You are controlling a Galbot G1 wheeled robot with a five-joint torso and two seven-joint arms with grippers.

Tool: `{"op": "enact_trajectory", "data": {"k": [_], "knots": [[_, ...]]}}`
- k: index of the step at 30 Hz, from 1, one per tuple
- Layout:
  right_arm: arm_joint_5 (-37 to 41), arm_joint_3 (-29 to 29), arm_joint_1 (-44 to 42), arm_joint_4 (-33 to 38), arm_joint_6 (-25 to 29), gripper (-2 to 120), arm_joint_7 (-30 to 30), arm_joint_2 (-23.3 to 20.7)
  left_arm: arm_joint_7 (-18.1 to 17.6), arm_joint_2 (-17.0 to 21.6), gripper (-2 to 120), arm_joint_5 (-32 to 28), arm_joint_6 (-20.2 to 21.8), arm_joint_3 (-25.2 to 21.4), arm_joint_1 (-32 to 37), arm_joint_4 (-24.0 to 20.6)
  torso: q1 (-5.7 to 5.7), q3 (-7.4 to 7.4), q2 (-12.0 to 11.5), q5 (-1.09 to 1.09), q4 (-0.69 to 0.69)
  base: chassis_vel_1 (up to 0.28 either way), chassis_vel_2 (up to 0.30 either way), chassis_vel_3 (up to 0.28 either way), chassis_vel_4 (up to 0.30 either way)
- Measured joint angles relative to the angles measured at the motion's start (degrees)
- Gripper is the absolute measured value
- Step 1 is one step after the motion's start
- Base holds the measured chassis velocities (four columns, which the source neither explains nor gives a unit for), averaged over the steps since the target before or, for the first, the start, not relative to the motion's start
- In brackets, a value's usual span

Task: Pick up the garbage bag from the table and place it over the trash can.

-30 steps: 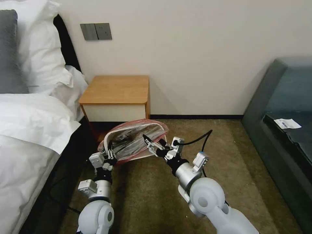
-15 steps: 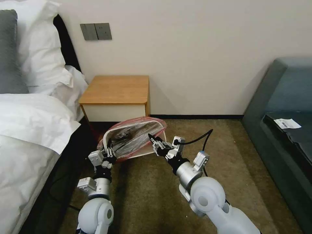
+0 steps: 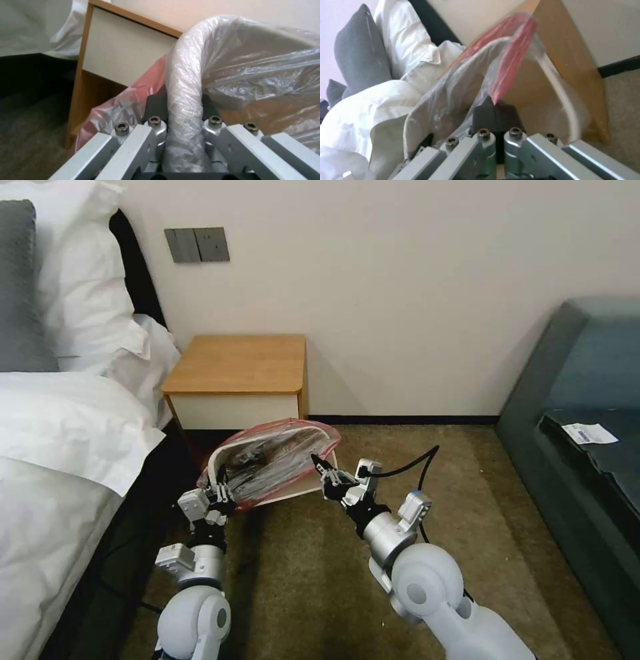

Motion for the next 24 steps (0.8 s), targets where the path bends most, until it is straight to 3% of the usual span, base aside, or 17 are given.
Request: {"op": "enact_trajectory", "data": {"k": [24], "knots": [[-8.16, 3.35, -8.71, 2.83, 3.16, 0, -2.69, -0.74, -0.93, -0.26, 9, -3.73, 1.07, -0.98, 0.1, -2.63, 0.0, 0.0, 0.0, 0.0, 0.0, 0.0, 0.0, 0.0, 0.0]]}}
